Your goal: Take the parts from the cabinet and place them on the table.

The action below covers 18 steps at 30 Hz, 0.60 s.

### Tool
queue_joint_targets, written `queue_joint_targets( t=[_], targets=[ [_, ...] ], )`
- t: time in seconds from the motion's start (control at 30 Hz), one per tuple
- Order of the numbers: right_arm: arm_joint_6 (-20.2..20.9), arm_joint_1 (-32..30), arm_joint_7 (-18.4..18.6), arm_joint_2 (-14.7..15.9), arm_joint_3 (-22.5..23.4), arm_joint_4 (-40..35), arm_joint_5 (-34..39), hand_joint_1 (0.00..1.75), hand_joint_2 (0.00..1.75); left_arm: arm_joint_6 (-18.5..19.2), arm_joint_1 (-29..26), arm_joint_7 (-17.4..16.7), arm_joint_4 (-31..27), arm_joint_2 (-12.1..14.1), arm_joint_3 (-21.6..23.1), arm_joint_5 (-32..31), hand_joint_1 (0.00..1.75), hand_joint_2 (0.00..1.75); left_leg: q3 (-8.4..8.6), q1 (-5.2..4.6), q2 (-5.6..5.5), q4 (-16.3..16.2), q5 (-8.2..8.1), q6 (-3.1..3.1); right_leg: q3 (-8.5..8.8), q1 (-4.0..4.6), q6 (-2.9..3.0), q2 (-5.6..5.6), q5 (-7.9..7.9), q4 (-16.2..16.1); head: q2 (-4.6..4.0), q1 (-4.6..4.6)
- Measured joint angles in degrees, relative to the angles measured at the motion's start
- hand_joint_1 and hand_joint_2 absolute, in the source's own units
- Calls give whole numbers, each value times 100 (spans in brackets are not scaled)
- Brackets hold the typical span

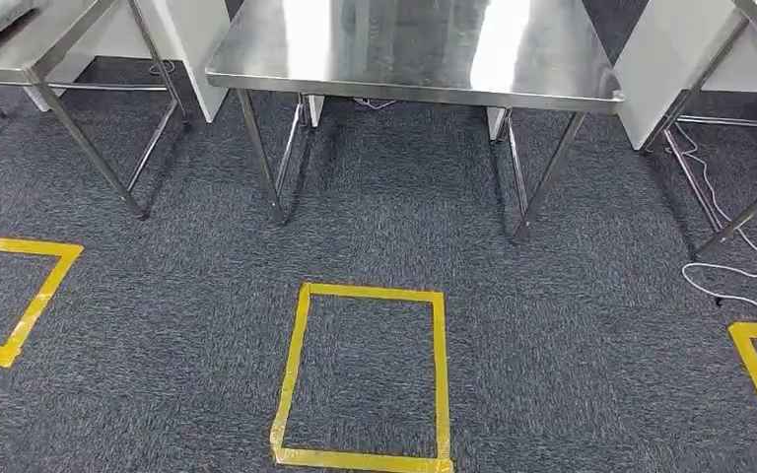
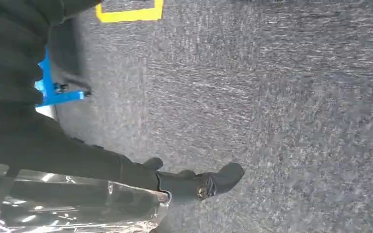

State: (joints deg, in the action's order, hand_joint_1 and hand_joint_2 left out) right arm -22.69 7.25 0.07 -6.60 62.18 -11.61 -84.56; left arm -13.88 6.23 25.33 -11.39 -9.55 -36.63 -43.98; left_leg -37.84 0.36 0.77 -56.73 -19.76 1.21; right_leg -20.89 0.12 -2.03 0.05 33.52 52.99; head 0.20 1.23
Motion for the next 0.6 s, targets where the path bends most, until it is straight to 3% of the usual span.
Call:
queue_joint_targets(
  t=[0.07, 0.1, 0.17, 0.2, 0.23, 0.27, 0.3, 0.37, 0.4, 0.43, 0.47, 0.5, 0.57, 0.6],
  targets=[
    [0, -12, 0, -4, 0, 0, -4, 0, 175, 2, -12, -2, 2, -4, 0, 0, 0, 0, -40, 3, -8, 55, 163, -70, -118, 7, 90, -3, -111, 17, 0, -5],
    [2, -9, 9, -13, 2, 7, -2, 0, 175, 0, -35, -9, 7, 2, -2, 0, 0, 0, -106, 45, -39, 45, 98, -96, -197, -136, 166, -15, -211, 21, 0, -2],
    [0, -28, 28, -4, 9, 7, 9, 0, 175, 2, -54, -13, 4, 4, -2, 0, 0, 0, -225, 48, -63, -453, -828, -142, -397, -107, 300, -51, -394, 26, 0, 45],
    [2, -39, 29, -7, 9, 7, 2, 0, 175, 2, -57, -13, 7, 4, -2, 0, 0, 0, -274, 58, -69, -887, -1206, -173, -496, -99, 307, -63, -485, 29, 0, 39],
    [2, -40, 31, -9, 9, 7, 2, 0, 175, 2, -54, -11, 4, 4, -2, -2, 0, 0, -307, 67, -69, -1311, -1407, -202, -595, -85, 304, -69, -566, 37, 0, 48],
    [2, -39, 31, -9, 9, 7, 2, 0, 175, 2, -47, -11, 4, 7, -2, -13, 0, 0, -311, 79, -69, -1669, -1396, -223, -664, -83, 293, -79, -645, 71, 0, 41],
    [0, -39, 31, -11, 9, 7, 2, 0, 175, 2, -45, -11, 4, 7, -2, -13, 0, 0, -246, 88, -68, -1836, -1195, -238, -809, -85, 273, -84, -712, 131, 0, 46],
    [2, -43, 31, -13, 9, 7, 2, 0, 175, 4, -41, -11, 4, 7, -2, -15, 0, 0, 155, 122, -66, -1549, -739, -259, -1086, -107, 217, -85, -797, 288, 0, 48],
    [2, -42, 33, -13, 11, 7, 2, 0, 175, 2, -34, -11, 2, 9, -2, -15, 0, 0, 522, 141, -66, -1126, -716, -264, -1212, -118, 180, -83, -821, 381, 0, 52],
    [0, -38, 33, -13, 9, 7, 2, 0, 175, 2, -18, -11, 0, 7, -2, -15, 0, 0, 956, 148, -88, -545, -1013, -255, -1306, -108, 137, -82, -847, 479, 0, 54],
    [2, -39, 33, -15, 11, 7, 2, 0, 175, 2, -10, -11, -2, 7, -2, -17, 0, 0, 1200, 116, -108, -119, -1182, -221, -1358, -79, 101, -81, -874, 532, 0, 39],
    [0, -36, 33, -15, 11, 7, 2, 0, 175, 2, 3, -11, 0, 7, -2, -17, 0, 0, 1164, 98, -110, -75, -1236, -176, -1393, -82, 39, -96, -941, 534, 0, 46],
    [0, -35, 33, -15, 11, 7, 2, 0, 175, 2, 0, -11, -2, 13, 0, -17, 0, 0, 1089, 49, -105, -90, -1154, -55, -1423, -78, -41, -96, -1071, 500, 0, 41],
    [0, -62, 37, -7, 13, 7, 2, 0, 175, 4, -21, -13, 7, 4, -2, -13, 0, 0, 970, 78, -74, -38, -1039, 55, -1520, -35, -88, -96, -1072, 514, 0, 41]
  ],
)
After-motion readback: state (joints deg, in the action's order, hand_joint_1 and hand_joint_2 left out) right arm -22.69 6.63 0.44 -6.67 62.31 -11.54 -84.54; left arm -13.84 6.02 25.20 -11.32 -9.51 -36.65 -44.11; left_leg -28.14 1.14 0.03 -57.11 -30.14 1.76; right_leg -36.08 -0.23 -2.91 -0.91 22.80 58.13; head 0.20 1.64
